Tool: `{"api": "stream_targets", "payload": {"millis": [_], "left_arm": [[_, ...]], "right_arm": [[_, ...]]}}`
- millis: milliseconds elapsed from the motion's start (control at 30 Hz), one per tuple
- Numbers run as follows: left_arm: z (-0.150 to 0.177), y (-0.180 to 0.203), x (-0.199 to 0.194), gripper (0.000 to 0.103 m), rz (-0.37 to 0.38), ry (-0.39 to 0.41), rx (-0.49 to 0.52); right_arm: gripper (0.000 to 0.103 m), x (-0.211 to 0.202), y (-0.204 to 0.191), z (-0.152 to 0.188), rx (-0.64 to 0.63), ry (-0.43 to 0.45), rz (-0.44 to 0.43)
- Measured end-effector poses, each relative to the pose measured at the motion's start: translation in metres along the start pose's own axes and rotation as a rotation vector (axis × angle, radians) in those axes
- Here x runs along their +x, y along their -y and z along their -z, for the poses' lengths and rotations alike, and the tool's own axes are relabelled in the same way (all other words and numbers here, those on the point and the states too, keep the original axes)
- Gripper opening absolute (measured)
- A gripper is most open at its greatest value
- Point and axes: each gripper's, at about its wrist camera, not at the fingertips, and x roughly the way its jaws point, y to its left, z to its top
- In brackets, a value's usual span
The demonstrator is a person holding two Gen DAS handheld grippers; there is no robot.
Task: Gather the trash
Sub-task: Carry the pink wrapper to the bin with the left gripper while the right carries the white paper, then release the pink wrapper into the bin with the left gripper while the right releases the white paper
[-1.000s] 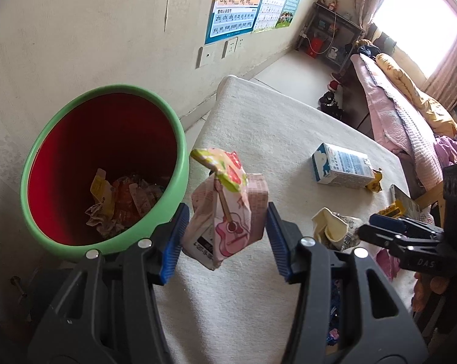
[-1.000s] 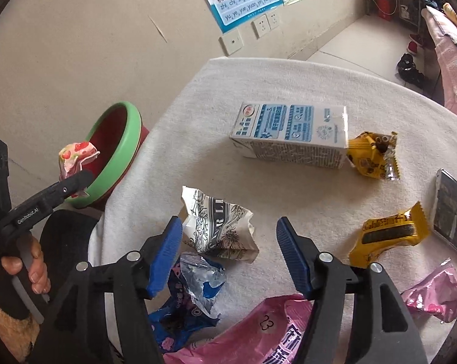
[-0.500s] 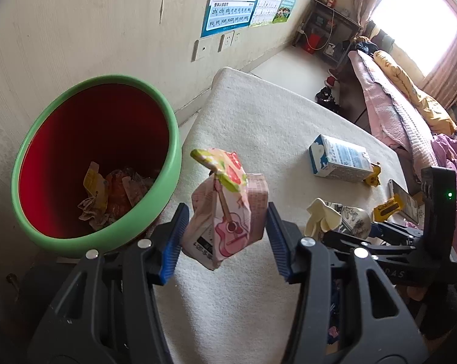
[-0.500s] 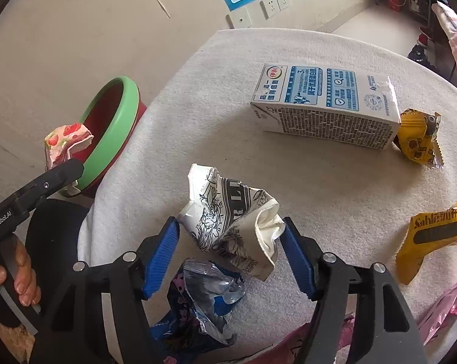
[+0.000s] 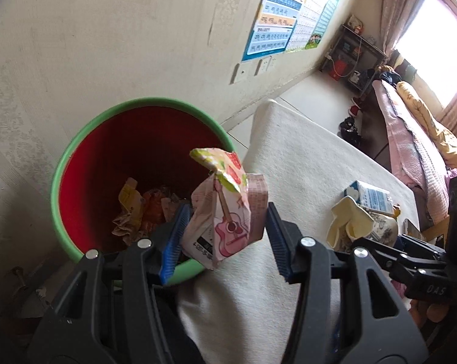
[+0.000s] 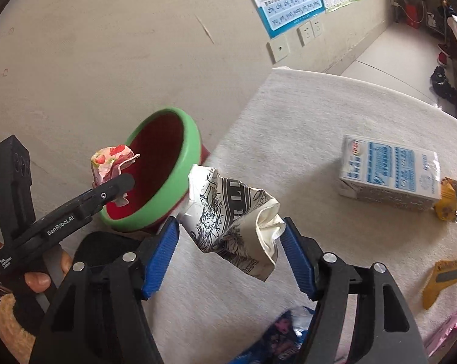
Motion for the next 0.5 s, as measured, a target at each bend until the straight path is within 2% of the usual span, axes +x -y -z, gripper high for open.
{"api": "stream_targets", "payload": {"millis": [100,267,300,367,500], "left_arm": [[-0.009,-0.023,0.0,0.049,-0.051,0.001,-0.031],[-0.021,-0.06,-0.004,0.05,-0.119,0.028,-0.109],[-0.021,-0.066,-0.005,0.051,-0.125,0.033,-0.128],[-0.022,-0.08,-0.006,0.06,-0.128,0.033,-0.17],[-0.02,-0.093,-0.007,0.063,-0.125,0.031,-0.212]], "right_arm": [[0.067,0.018,-0.026,-0.018,-0.028,-0.012,-0.053],[0.068,0.047,-0.071,-0.045,-0.099,-0.03,-0.09],[0.069,0.052,-0.078,-0.049,-0.113,-0.037,-0.097],[0.07,0.062,-0.092,-0.054,-0.147,-0.056,-0.111],[0.076,0.061,-0.098,-0.054,-0.159,-0.031,-0.105]]}}
